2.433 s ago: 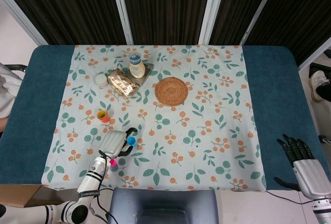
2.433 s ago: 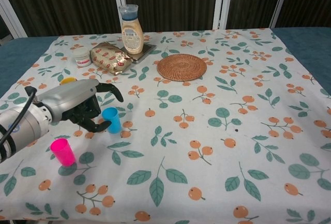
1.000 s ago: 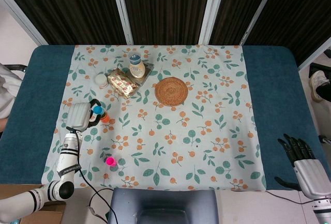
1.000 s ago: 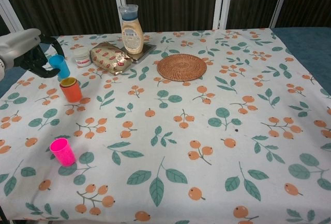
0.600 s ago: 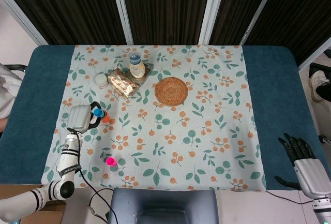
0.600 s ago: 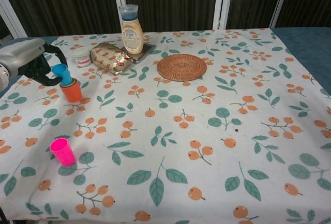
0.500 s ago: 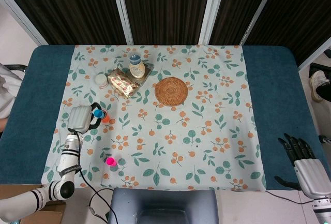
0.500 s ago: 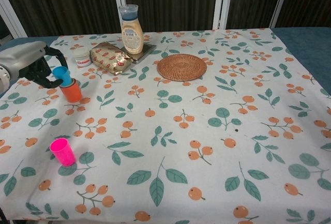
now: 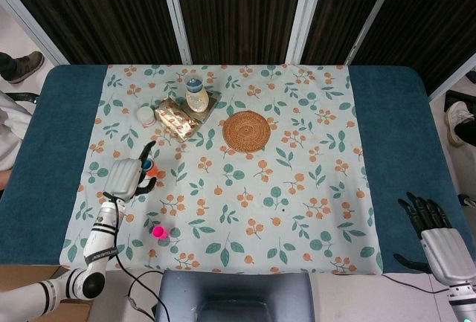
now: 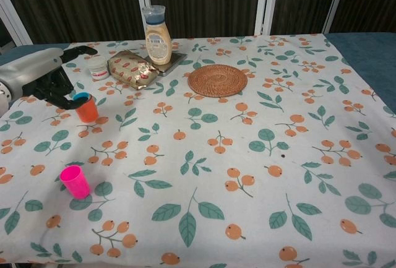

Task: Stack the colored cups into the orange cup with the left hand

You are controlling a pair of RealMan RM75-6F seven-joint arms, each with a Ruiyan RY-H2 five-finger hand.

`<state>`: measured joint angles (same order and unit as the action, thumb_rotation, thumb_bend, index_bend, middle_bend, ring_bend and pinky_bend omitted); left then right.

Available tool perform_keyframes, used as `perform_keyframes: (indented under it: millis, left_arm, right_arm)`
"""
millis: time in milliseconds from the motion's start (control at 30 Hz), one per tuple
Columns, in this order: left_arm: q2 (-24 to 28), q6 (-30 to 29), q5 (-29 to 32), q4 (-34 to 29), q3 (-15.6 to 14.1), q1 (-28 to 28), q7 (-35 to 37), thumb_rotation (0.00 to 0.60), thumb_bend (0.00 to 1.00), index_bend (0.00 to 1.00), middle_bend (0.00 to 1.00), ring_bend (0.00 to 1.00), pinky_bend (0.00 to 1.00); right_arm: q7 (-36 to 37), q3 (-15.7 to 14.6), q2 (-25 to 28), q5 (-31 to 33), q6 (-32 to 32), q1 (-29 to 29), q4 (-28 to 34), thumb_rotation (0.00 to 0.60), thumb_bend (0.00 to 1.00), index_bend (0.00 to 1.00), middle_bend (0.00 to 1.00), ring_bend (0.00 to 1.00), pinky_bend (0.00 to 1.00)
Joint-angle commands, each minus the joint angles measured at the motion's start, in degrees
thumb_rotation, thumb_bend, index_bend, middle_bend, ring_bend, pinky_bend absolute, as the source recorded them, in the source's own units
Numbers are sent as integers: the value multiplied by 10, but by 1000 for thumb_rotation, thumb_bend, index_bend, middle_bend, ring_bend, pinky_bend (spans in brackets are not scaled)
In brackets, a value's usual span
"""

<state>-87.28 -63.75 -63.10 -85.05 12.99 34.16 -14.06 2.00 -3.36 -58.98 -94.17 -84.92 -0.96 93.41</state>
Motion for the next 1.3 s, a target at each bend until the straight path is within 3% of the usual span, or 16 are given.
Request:
perform_keyframes:
  millis: [33,200,433,600,867,1167,1300]
  left_arm:
    - [82,-26,-86,-128,-63,-49,48,600,354,0,1000,1000,1000]
    - [141,-54,-185,-188,-149,-102,101,600,354,0,1000,1000,1000]
    - [150,-72,-242,-170,-206,-143,145,600,353,33,1000,1000,1000]
    - [110,-51,-230,-129,-205,-148,156,600,352,71,1000,1000,1000]
    - [63,-24,-192,-96,-175,-144,169,600,350,90,1000,1000,1000]
    - [44,-22,-179,-74,-160,-146,162,600,350,283,1000,1000,1000]
    - [39,-18,-176,-70,-157,-146,165,600,350,307,1000,1000,1000]
  right_arm:
    - [3,0,1,-1,-3,1,0,600,185,0,0,0,0]
    - [2,-3,1,-5,1,0,-1,600,186,0,0,0,0]
    - [6,-6,2,-13,-6,2,-1,600,185,0,0,0,0]
    - [6,-9,2,-18,-7,3,-3,600,185,0,0,0,0]
    - [11,-8,3,-17,-9,3,-5,600,185,0,0,0,0]
    - [11,-8,3,-18,-10,3,-5,600,185,0,0,0,0]
    - [9,-9,2,-18,-8,3,-5,600,186,0,0,0,0]
